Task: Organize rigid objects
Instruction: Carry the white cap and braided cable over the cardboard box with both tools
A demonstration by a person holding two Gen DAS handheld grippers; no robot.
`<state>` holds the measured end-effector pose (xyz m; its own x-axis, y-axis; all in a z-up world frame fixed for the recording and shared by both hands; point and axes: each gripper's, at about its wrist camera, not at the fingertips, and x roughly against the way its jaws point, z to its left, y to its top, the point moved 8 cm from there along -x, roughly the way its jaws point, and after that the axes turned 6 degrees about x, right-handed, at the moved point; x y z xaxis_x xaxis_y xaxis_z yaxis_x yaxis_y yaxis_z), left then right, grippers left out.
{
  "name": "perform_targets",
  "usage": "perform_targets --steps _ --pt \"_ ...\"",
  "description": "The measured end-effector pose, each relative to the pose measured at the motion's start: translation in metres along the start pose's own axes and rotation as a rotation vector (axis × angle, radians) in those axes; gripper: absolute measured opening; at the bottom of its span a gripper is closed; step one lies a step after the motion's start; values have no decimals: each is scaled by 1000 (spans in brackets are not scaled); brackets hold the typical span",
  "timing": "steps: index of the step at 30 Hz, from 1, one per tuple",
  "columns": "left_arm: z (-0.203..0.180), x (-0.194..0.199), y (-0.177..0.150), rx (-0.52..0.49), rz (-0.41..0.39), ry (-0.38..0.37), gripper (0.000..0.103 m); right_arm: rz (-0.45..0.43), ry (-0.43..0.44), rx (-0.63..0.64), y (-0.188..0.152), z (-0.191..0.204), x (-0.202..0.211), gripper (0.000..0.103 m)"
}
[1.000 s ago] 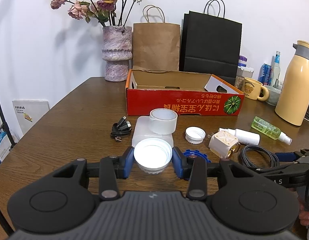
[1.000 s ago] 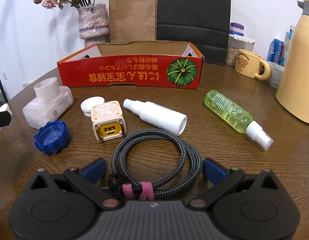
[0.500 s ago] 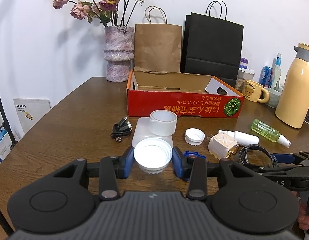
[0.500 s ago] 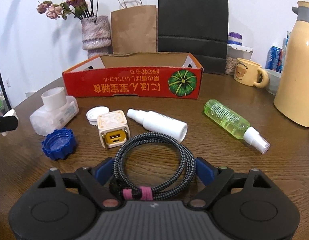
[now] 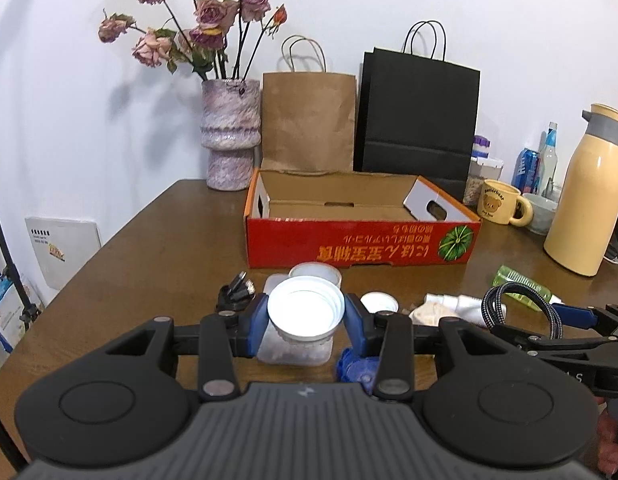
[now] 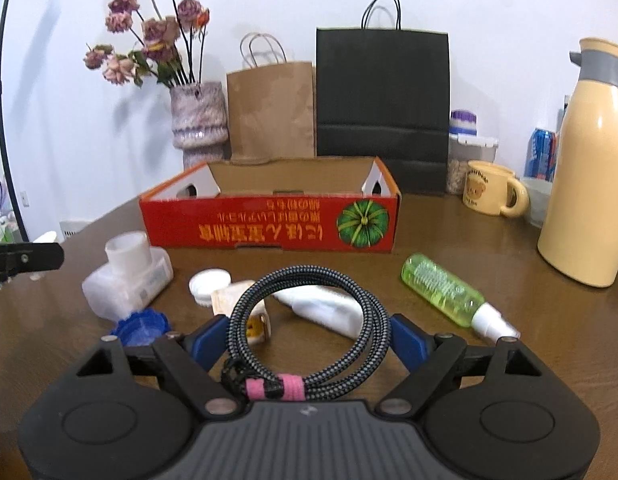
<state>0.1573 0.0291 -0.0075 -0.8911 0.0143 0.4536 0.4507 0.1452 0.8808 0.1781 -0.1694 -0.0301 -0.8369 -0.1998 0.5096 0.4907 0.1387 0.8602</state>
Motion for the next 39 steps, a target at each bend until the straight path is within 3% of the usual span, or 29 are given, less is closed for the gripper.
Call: perform_targets --steps 18,39 --pt "-29 -24 52 -4 -57 -26 41 -141 -12 -12 62 -8 -3 84" --pt "-26 -102 101 63 -63 6 41 -202 -16 -18 126 -18 -65 84"
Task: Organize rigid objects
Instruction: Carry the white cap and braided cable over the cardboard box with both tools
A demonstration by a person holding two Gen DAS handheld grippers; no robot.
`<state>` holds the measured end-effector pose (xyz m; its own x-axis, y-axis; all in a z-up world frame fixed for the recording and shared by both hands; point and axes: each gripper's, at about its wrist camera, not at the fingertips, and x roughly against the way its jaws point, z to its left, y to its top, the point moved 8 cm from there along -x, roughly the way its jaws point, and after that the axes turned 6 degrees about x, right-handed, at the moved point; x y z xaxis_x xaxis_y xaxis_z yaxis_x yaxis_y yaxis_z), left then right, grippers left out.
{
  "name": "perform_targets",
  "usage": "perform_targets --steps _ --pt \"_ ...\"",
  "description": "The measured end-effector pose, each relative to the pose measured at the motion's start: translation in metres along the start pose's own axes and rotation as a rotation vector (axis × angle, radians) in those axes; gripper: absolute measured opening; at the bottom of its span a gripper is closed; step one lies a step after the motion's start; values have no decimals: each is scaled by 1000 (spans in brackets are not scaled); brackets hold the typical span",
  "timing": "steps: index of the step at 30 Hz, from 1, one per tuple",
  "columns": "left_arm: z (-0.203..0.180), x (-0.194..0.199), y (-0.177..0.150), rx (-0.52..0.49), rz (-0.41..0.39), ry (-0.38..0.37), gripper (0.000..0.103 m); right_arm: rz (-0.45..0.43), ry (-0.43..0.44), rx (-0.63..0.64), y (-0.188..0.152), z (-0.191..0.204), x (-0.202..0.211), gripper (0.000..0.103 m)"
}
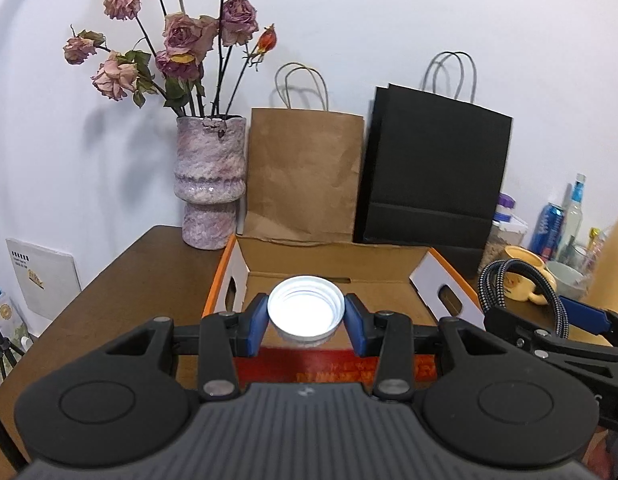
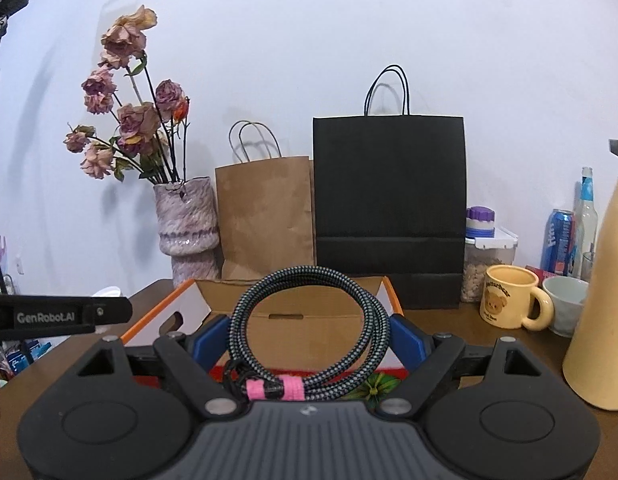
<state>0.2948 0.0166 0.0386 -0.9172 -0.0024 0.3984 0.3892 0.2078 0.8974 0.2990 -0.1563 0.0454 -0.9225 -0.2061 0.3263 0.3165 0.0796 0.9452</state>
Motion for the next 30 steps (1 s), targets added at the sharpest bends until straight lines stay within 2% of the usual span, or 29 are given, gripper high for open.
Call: perform_targets --steps 20,30 --pt "16 -77 39 60 -20 75 41 -13 4 24 40 13 -92 84" --pt "33 -123 43 76 14 140 41 45 14 13 41 11 -143 84"
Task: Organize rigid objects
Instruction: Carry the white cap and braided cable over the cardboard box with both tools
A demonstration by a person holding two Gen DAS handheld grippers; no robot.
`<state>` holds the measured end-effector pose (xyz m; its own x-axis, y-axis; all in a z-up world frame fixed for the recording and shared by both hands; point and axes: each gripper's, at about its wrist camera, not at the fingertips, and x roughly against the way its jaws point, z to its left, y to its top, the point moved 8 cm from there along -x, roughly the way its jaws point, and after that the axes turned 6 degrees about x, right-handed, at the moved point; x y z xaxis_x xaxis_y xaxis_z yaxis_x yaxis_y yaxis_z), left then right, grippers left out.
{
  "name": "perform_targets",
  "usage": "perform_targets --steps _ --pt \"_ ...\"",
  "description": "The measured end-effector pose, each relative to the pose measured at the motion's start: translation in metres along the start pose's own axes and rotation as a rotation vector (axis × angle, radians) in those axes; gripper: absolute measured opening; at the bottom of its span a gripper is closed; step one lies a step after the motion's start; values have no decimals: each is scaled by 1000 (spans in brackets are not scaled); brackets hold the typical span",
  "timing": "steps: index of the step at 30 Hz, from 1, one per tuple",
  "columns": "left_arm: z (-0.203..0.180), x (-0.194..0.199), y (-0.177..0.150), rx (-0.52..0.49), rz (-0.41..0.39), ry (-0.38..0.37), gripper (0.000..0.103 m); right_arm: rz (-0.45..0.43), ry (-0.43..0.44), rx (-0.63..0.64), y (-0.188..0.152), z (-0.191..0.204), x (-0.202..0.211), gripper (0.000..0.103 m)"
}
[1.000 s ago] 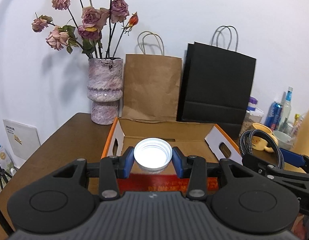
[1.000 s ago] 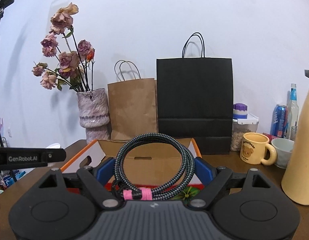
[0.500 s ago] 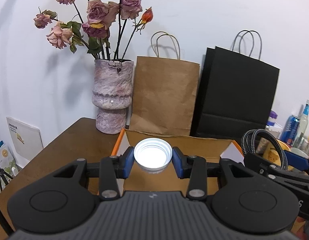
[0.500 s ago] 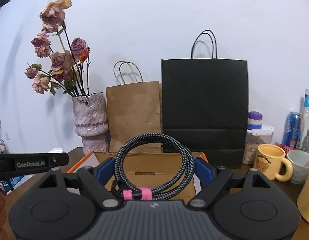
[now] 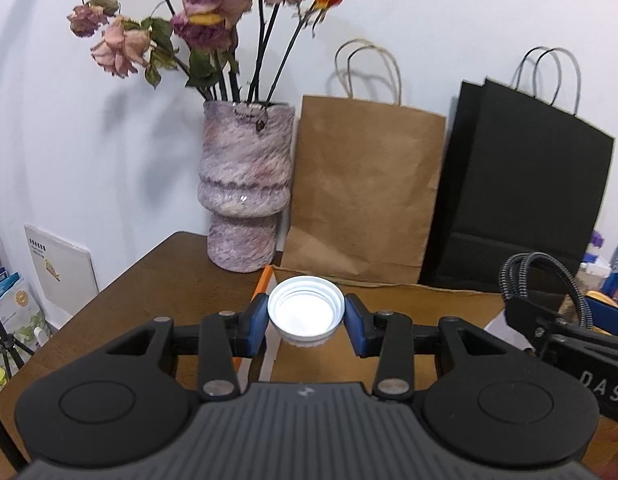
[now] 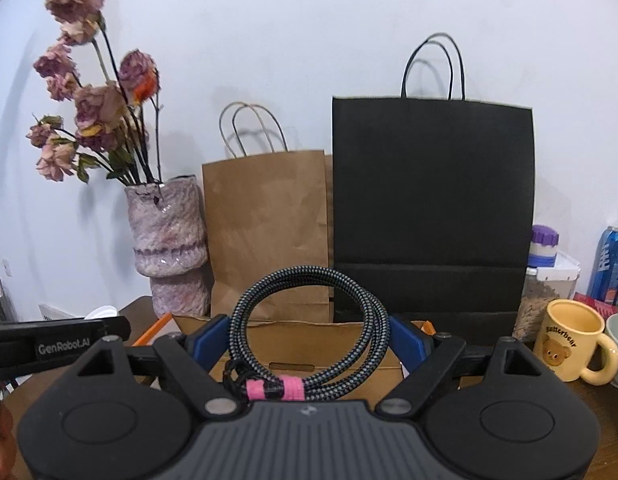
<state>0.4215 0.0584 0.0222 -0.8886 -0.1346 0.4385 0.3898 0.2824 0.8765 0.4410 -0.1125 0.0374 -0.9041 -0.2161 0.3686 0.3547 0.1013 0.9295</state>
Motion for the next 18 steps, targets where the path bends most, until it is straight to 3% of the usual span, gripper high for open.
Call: perform_targets --steps 18 --pt "1 -47 -25 -53 129 40 41 158 -25 6 -42 -6 -48 84"
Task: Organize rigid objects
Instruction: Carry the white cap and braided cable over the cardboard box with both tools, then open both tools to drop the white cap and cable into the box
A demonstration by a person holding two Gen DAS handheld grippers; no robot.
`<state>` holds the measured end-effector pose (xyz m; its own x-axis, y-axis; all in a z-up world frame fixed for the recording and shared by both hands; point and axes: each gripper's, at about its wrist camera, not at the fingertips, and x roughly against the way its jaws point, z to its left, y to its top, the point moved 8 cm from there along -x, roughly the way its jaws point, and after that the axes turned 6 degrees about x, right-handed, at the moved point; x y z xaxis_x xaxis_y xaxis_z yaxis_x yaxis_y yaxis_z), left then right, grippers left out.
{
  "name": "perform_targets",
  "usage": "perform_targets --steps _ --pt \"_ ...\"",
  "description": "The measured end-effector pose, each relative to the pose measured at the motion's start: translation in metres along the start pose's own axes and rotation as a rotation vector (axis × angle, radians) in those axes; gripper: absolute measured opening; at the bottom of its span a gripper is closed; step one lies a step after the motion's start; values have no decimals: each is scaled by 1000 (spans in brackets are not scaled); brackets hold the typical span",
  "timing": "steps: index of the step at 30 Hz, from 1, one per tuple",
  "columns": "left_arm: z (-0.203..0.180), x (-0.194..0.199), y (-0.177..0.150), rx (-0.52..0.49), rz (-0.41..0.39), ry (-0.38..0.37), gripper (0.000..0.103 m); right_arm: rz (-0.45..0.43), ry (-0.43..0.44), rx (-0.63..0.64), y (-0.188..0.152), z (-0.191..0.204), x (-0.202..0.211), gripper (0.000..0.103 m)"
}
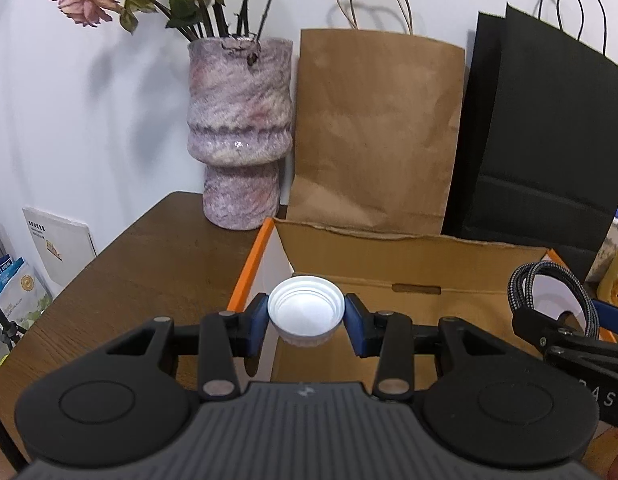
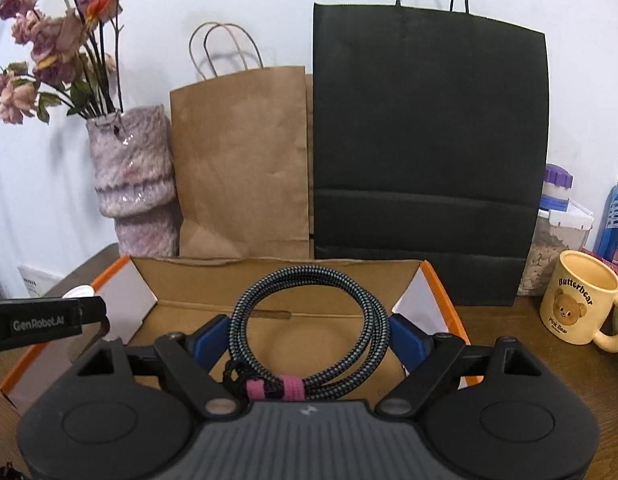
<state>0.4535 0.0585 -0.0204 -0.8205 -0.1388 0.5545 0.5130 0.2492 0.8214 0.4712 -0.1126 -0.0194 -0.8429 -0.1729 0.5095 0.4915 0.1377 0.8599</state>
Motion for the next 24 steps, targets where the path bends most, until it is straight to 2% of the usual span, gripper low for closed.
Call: perform_targets --steps 6,13,14,15,16,17,18,20,24 --pt "1 -7 -5 -4 39 2 41 33 -7 12 -7 -1 -7 84" --pt "-1 -3 -4 -16 26 4 42 54 -7 -7 -10 -5 -10 86" --pt "-1 -1 -3 -16 21 4 45 56 -9 -15 -10 -7 -11 88" --pt "-1 -2 -3 -13 22 -1 59 53 -11 -20 -10 -8 -11 89" --pt "-1 0 -2 -9 20 -4 68 46 -17 -29 -9 -10 -10 97" --pt "0 1 -1 -8 10 -1 85 38 -23 -35 -8 -11 -8 103" --pt "0 4 1 -10 -7 5 96 29 -24 -39 -7 -12 -6 103" --pt "-1 9 3 -16 -33 6 103 27 -23 -46 -5 -14 -5 103" --pt "-5 13 6 -14 -43 -16 103 22 -19 -55 -4 -17 -3 103"
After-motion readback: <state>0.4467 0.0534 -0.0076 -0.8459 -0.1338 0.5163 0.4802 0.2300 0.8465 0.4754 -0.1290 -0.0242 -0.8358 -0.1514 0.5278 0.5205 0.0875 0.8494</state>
